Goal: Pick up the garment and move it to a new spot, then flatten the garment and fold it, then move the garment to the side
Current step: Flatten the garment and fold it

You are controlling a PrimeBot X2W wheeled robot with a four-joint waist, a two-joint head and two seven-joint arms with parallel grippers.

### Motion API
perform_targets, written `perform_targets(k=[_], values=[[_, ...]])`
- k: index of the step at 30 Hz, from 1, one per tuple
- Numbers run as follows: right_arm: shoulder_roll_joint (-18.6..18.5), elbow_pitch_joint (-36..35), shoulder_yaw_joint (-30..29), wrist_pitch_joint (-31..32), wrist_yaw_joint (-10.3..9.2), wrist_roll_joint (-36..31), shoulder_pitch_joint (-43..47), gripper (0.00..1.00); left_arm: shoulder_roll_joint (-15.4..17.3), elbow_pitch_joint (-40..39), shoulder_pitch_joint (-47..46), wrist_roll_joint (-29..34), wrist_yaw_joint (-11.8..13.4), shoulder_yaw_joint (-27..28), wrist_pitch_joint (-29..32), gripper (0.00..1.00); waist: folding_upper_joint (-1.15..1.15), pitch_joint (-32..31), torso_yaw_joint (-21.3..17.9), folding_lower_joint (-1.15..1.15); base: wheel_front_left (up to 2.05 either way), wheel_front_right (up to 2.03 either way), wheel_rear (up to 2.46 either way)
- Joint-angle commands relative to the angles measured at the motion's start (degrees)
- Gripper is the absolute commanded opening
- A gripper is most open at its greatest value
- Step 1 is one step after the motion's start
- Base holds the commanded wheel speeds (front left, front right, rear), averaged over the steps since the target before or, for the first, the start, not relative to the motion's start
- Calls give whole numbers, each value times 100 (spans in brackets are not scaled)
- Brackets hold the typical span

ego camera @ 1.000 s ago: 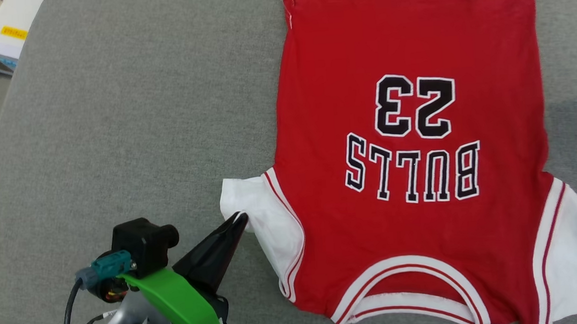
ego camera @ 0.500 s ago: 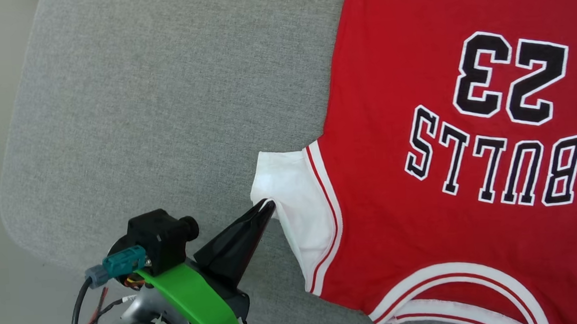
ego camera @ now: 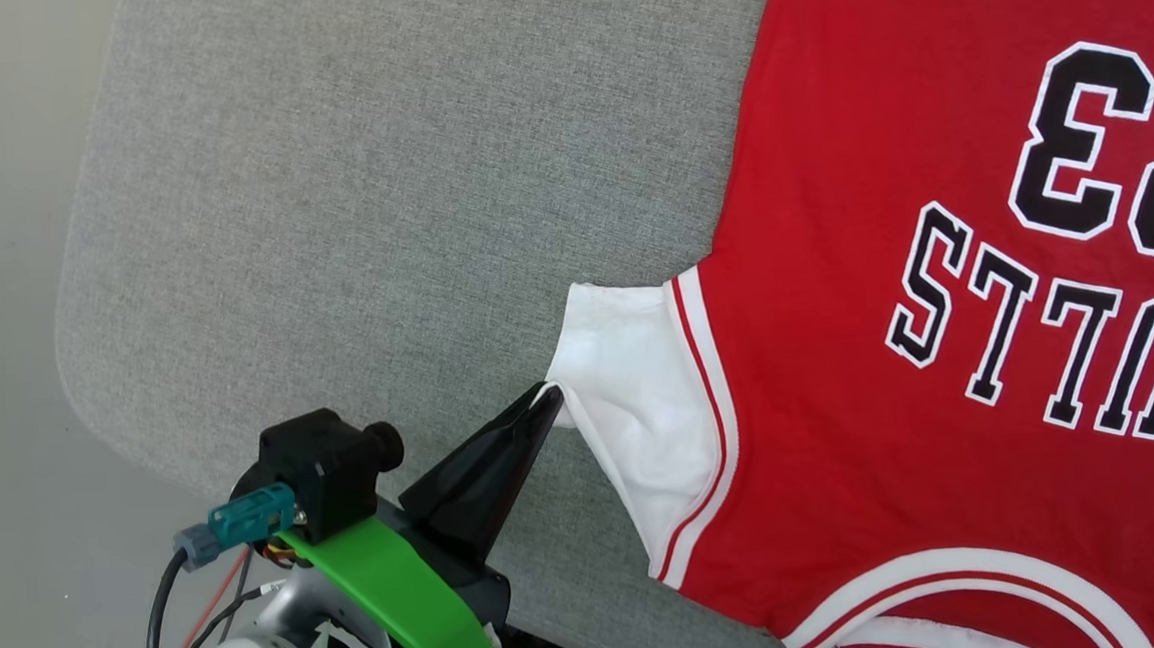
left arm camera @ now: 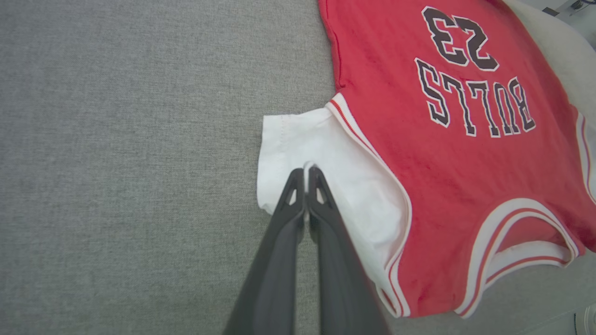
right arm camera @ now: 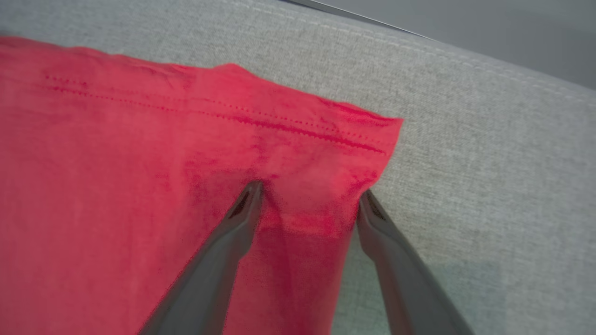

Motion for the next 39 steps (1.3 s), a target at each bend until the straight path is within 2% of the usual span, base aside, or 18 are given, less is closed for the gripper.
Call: perform_targets(k=[1,10,18,22,28,39], values=[[92,166,121,95,-3,65,186,0,-43,23,-119,13,-42,11,-41,0,0,4,13,-1,0,0,0],[-98,220,290,-136,-3,219,360,0,-15,125,-134,42,-24,21,-62,0,0,-160,-73,-1,0,0,0],[-107,315,385,-455,-3,322,871,0,89,273,-119,139,84,106,-88,0,0,-704,-379,-1,0,0,0],[9,417,356,-704,-3,542,1635,0,183,381,-14,139,243,189,-46,0,0,-1401,-725,-1,0,0,0],[85,197,481,-822,-3,829,2483,0,281,567,201,51,383,289,-44,0,0,-2004,-1123,-1,0,0,0],[96,-670,284,-1026,-3,1412,4007,0,232,932,452,-79,454,374,-261,0,0,-2722,-1595,-1,0,0,0]])
